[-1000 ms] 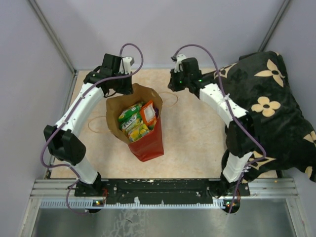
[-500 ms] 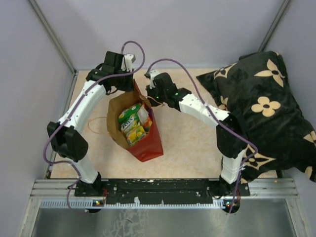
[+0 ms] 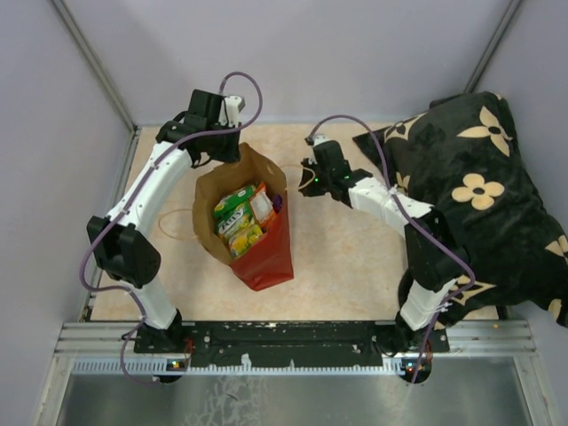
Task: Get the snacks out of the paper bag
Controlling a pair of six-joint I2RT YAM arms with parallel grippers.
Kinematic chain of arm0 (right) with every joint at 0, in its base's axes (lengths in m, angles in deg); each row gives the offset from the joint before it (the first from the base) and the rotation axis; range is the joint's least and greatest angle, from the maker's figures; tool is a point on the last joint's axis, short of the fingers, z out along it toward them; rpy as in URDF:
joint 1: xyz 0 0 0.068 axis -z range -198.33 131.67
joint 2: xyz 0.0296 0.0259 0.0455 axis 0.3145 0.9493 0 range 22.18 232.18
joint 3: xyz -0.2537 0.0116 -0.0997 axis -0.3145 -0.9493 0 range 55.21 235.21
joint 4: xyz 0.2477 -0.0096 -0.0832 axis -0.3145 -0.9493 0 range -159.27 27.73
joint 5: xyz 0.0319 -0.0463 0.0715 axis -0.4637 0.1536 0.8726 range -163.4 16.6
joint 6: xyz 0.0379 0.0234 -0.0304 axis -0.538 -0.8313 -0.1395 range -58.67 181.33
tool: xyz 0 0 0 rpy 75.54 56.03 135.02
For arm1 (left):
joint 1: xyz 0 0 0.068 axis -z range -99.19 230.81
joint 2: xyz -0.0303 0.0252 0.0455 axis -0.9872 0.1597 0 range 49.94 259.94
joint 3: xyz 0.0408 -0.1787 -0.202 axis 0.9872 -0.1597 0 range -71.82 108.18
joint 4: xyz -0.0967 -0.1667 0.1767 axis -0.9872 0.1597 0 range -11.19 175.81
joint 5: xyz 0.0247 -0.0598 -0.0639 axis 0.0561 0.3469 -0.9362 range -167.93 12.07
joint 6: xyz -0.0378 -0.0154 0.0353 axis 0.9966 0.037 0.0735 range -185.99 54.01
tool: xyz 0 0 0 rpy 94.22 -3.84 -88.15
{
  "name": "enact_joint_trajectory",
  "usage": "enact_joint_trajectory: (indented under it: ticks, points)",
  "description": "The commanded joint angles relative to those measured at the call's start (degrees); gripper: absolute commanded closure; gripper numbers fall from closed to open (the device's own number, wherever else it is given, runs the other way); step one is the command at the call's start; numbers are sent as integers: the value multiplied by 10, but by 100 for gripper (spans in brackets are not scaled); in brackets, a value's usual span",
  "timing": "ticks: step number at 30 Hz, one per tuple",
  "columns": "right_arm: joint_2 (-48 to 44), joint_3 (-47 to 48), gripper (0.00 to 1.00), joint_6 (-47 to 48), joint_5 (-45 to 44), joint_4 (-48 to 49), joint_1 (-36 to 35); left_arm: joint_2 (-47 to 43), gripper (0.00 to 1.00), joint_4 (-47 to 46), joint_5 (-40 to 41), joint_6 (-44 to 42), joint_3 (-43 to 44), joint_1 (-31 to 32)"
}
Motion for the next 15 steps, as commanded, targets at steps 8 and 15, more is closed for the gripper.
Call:
enact_joint_trajectory:
  ticks: [8, 15]
  points:
    - [-14, -35, 100, -66, -1, 52, -85, 41, 100, -9, -1, -4, 56, 4]
    - [-187, -100, 18, -70, -36, 7, -3, 68, 100, 7, 12, -10, 94, 4]
